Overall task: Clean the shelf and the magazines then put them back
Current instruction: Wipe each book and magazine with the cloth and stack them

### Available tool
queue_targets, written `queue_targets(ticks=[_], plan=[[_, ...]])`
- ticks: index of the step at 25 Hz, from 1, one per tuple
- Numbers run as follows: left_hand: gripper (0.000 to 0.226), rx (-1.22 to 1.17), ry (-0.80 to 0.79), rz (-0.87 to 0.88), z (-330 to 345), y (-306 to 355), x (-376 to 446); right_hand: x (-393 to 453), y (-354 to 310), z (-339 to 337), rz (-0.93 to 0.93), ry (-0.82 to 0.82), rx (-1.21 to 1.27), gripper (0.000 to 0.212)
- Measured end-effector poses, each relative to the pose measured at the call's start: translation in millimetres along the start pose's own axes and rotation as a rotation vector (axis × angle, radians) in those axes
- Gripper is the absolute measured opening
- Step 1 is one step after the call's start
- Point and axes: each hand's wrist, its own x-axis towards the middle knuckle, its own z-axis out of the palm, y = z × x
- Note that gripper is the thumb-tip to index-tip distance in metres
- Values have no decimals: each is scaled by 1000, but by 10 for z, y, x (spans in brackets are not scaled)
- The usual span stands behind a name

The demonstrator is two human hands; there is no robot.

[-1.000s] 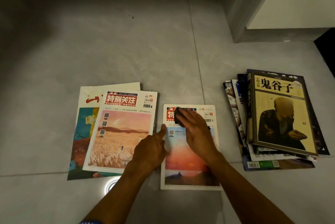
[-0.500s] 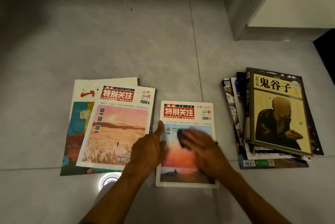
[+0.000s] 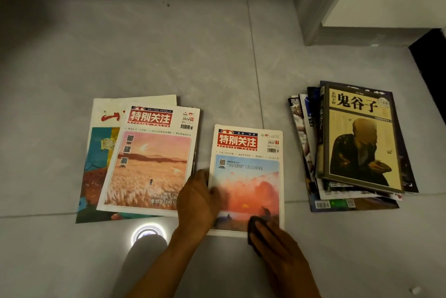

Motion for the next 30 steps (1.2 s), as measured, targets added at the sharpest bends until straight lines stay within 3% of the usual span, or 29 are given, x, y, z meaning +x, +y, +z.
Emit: queue_targets(ticks=[2,5,6,8,11,13,15,17,19,21,24,25,28,30], plan=[[37,-194,-84,-68,21,24,9,53,-141,-37,101,-18,98,63],[57,-336,-357,-46,59,117,-108,388,-185,-231,399,147,429,74],[56,-353,-393,-41,111,115,-202,551,-190,-344,457,188,498,67],[38,-454,-328,-71,159,155,-363,949,-223,-547,374,275,409,42],[13,-399,-133,91,32,291,-353,1392,-265,-790,-103,76,-67,80],[9,-249,-83,245,-133,414,-288,1547,-112,-1039,-301,-21,-290,80],[9,-93,-124,369,-357,597,-255,1622,74,-1359,-315,-38,-379,73],[10,-92,-159,502,-572,747,-231,1724,226,-1589,-249,-29,-434,75],[18,-296,-230,454,-796,836,-207,1796,329,-1733,-178,-14,-412,68],[23,-567,-261,392,-953,827,-202,1779,359,-1862,-83,-18,-230,57],[22,-751,-46,307,-964,772,-268,1802,83,-1916,113,-6,36,31],[24,-734,10,304,-913,791,-303,1827,-123,-1848,112,20,92,30],[37,-598,120,428,-774,866,-418,1924,-725,-1637,-139,122,103,42],[34,-604,141,461,-852,888,-440,1945,-678,-1745,-224,126,90,47]])
